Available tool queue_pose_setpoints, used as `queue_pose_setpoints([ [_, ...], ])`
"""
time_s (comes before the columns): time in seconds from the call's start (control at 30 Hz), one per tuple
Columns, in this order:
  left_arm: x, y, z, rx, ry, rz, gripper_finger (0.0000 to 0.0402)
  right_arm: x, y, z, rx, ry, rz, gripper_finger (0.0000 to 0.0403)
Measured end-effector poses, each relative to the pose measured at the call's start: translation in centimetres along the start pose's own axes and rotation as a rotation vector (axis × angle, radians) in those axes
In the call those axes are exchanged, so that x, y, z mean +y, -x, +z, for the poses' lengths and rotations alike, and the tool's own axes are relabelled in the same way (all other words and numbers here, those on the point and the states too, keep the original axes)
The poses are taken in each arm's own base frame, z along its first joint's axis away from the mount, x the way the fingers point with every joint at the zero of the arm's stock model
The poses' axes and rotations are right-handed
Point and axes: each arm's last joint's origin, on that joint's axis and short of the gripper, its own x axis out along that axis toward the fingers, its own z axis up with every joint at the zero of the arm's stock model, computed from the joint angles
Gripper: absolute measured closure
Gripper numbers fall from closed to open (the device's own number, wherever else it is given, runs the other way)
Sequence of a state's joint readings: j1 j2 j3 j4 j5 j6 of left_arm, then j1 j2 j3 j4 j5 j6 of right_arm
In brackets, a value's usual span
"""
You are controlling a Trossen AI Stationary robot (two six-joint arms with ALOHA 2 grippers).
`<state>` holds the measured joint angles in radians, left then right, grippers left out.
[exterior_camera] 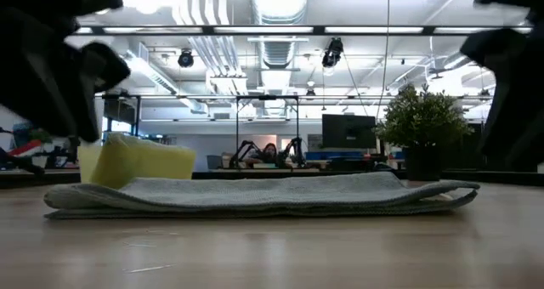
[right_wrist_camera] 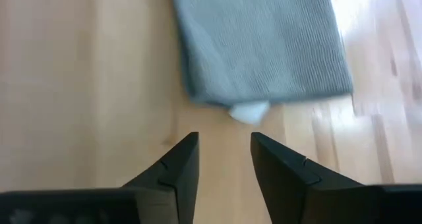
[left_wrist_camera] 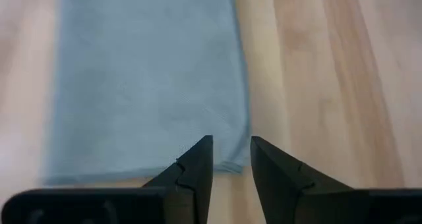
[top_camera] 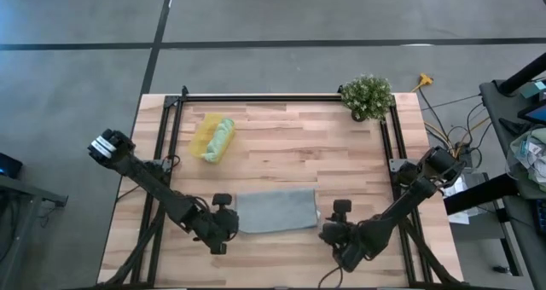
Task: Roll microfiber towels into tight, uniform cylinder then place into a basket
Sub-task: Fold the gray towel
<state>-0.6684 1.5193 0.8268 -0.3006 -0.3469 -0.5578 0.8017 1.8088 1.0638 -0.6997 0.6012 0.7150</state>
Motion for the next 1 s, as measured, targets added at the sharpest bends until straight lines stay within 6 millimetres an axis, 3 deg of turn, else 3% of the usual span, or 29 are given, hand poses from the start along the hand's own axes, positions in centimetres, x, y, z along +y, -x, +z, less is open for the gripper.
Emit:
queue_pose_setpoints([
  [0.17, 1.4, 1.1, 0.1, -0.177, -0.016, 0.285, 0.0315, 0.2, 1.1, 1.7, -0.143, -0.001, -0.085, 0.0283],
  [0.3, 2.4, 0.2, -0.5, -0.209, -0.037, 0.406, 0.0315, 0.0, 1.0, 2.5, -0.279, -0.038, -0.201, 0.0293],
  [0.67, 2.7, -4.4, -2.6, -0.102, -0.043, 0.364, 0.0315, -1.5, -3.0, 1.2, -0.244, -0.112, -0.158, 0.0331],
  [0.83, 2.0, -5.2, -2.7, -0.038, 0.031, 0.254, 0.0315, -2.1, -4.5, 0.5, -0.180, -0.139, -0.068, 0.0348],
  [1.0, 1.3, -5.1, -2.3, -0.020, 0.133, 0.169, 0.0315, -3.3, -5.7, 0.1, -0.146, -0.157, -0.090, 0.0359],
])
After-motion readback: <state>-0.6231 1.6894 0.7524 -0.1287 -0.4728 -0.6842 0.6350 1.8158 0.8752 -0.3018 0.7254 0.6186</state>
